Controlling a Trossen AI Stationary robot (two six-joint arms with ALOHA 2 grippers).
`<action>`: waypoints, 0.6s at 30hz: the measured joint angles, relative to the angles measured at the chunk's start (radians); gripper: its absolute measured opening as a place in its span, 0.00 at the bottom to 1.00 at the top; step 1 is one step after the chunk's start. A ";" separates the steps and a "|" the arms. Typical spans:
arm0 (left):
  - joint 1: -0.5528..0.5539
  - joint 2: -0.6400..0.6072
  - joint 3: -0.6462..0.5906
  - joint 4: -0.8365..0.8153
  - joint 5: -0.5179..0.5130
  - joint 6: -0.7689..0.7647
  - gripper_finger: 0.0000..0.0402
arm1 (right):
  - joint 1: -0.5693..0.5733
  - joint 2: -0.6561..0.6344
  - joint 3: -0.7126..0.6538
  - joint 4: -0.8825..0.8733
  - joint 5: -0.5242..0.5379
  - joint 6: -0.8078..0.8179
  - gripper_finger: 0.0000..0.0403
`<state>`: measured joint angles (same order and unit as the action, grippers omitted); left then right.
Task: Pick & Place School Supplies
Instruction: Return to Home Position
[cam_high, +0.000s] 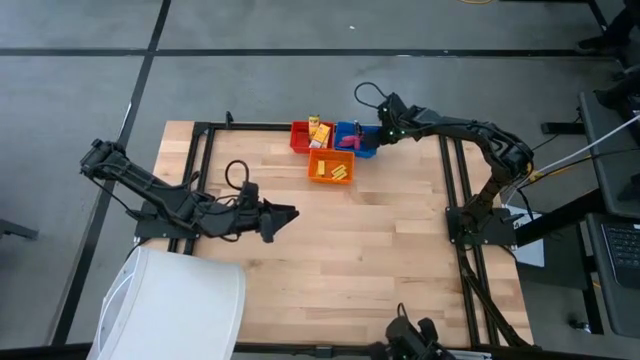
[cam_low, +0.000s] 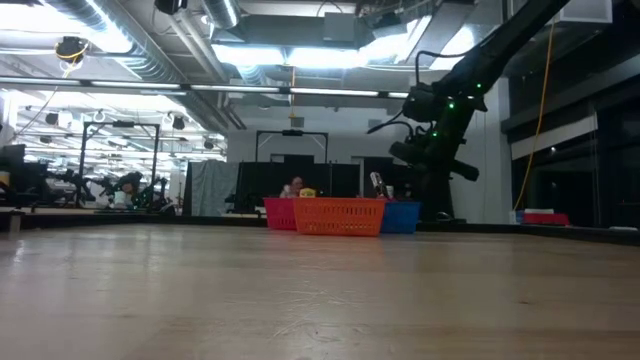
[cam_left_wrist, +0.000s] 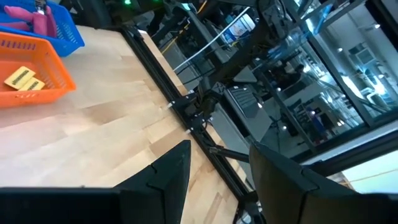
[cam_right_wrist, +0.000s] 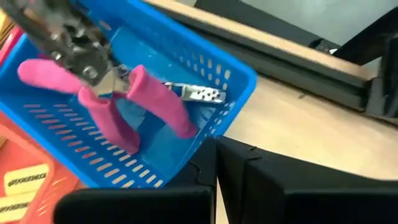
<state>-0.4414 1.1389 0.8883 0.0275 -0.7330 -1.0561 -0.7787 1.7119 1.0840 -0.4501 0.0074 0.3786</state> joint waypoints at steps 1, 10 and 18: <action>-0.004 0.000 0.000 0.001 -0.002 0.000 0.40 | -0.003 0.000 0.000 0.002 0.005 -0.001 0.00; -0.030 0.000 0.000 0.000 -0.040 -0.005 0.40 | -0.014 -0.005 0.000 -0.076 -0.004 -0.004 0.00; -0.029 0.000 0.000 -0.001 -0.059 0.012 0.40 | 0.035 -0.005 0.000 -0.106 -0.038 0.016 0.00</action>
<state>-0.4707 1.1389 0.8883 0.0266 -0.7921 -1.0444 -0.7441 1.7066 1.0840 -0.5560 -0.0304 0.3946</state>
